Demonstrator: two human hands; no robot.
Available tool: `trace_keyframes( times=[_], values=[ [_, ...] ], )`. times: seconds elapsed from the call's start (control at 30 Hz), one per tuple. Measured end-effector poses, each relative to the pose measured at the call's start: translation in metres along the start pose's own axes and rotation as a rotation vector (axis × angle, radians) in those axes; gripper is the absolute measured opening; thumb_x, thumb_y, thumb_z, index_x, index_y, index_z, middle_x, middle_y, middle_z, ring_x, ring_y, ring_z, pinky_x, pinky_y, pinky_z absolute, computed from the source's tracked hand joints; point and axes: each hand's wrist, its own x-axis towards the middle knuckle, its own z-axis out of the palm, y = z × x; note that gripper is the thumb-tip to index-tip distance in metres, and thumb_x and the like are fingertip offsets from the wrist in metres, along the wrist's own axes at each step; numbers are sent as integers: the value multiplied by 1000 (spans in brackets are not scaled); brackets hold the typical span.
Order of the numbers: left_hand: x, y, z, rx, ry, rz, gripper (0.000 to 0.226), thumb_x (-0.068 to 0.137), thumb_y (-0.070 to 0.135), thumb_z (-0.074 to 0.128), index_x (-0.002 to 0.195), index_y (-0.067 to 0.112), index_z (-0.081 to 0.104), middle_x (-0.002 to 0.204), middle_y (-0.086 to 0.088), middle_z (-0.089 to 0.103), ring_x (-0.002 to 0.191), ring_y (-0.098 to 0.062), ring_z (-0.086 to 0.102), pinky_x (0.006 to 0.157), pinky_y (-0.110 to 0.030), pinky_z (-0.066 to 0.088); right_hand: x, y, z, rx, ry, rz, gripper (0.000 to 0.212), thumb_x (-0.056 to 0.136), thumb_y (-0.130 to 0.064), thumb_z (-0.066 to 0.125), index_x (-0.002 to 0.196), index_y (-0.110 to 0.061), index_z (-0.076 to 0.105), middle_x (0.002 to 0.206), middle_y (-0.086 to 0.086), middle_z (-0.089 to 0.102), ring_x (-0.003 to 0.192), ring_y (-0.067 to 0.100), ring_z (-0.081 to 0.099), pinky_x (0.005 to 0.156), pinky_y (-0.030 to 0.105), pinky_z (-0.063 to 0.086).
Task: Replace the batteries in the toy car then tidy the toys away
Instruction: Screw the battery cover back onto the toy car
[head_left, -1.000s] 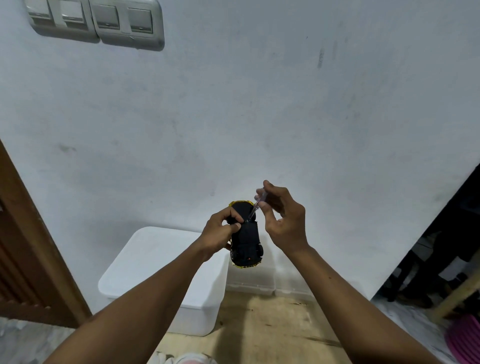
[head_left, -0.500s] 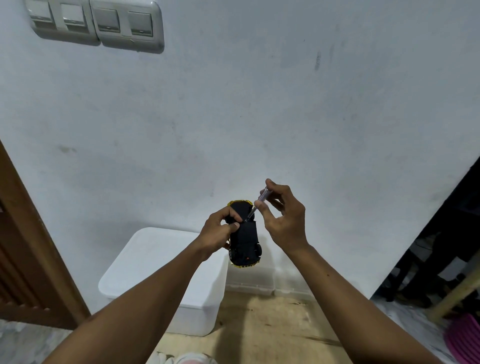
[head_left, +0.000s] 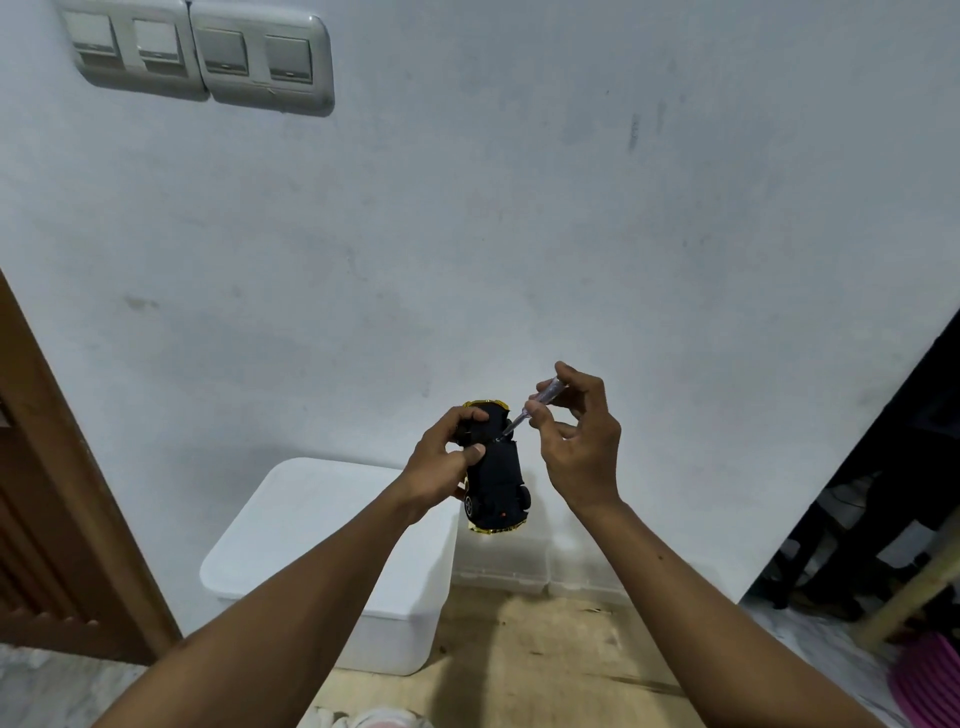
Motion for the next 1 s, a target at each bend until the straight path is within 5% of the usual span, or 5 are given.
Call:
trace_keyframes(
  times=[0.2,0.43,0.67,0.77,1.0],
  values=[
    [3,3,1,-126,41,-50,84,93,10,69,152,44,21,118,-8,59,70,-20,69,59,-31,58,7,-4,-4,42,82,34,46,87,5,70,123,-19,54,98,0,68,87,20,71,71,41,63],
    [1,0,0,-216,29,-52,25,88,6,74,112,14,73,99,-7,64,77,-19,72,70,-32,61,6,-4,-7,22,101,35,50,85,5,72,124,-21,54,96,2,69,81,12,70,82,31,59],
    [5,-4,-1,-166,42,-64,32,83,18,80,113,28,74,103,-6,60,84,-23,67,75,-41,56,3,-2,-6,40,125,112,51,85,3,72,122,-29,55,97,1,69,84,19,71,79,51,60],
    [3,-3,-2,-161,-17,-88,30,86,24,78,115,31,70,114,-2,68,93,-24,71,75,-41,58,5,-2,-8,66,129,152,50,85,2,72,121,-29,55,97,5,68,84,22,71,74,51,61],
    [1,-4,-3,-141,-140,-166,33,88,33,74,119,31,64,99,-4,73,77,-24,64,71,-36,55,7,-1,-13,124,138,227,49,85,4,72,121,-23,55,95,8,67,84,24,70,68,44,63]
  ],
)
